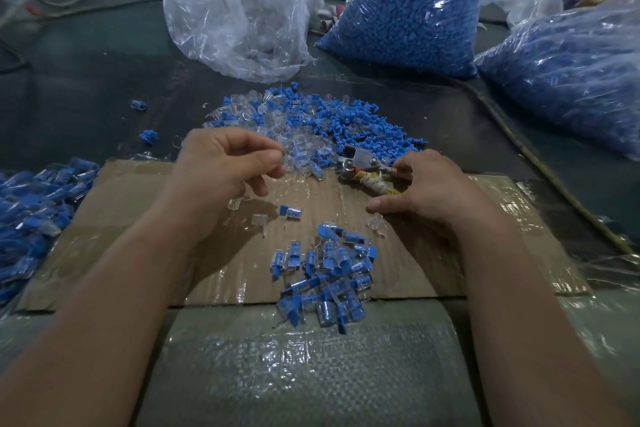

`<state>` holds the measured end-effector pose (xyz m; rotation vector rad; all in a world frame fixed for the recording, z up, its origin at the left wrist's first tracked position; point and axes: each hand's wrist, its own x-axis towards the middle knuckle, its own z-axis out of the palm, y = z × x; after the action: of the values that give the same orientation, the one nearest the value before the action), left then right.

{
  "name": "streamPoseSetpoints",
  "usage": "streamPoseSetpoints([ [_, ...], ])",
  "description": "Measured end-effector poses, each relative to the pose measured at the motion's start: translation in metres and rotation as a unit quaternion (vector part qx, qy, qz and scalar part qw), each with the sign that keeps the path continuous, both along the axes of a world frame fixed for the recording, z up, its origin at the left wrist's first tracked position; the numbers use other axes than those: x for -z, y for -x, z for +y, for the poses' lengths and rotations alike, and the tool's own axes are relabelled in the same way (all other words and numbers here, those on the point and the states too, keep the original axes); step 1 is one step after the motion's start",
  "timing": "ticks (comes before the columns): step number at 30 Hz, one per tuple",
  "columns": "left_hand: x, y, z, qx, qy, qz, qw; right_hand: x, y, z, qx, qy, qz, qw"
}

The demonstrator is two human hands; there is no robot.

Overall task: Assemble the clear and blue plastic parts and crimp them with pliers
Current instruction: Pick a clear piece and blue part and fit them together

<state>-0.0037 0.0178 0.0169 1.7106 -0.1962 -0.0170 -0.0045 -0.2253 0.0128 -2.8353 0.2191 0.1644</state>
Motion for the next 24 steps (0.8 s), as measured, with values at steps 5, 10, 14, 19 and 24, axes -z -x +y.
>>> streamPoseSetpoints([
  [5, 0.007, -0.004, 0.004, -0.071, -0.117, -0.054, 0.989, 0.002, -0.002, -0.001, -0.001, -0.006, -0.003, 1.0],
  [10, 0.013, -0.007, 0.004, -0.062, -0.292, -0.027, 0.954, 0.003, -0.001, -0.002, -0.01, -0.002, -0.008, 1.0],
  [14, 0.015, -0.01, 0.005, -0.058, -0.349, -0.024, 0.935, 0.002, 0.0, -0.001, -0.005, -0.007, -0.004, 1.0],
  [19, 0.019, -0.01, 0.003, -0.04, -0.344, -0.042, 0.937, 0.001, 0.0, 0.001, 0.002, -0.008, -0.007, 1.0],
  [24, 0.013, -0.005, -0.001, -0.064, -0.302, -0.067, 0.949, 0.0, -0.002, -0.001, 0.001, -0.004, -0.002, 1.0],
])
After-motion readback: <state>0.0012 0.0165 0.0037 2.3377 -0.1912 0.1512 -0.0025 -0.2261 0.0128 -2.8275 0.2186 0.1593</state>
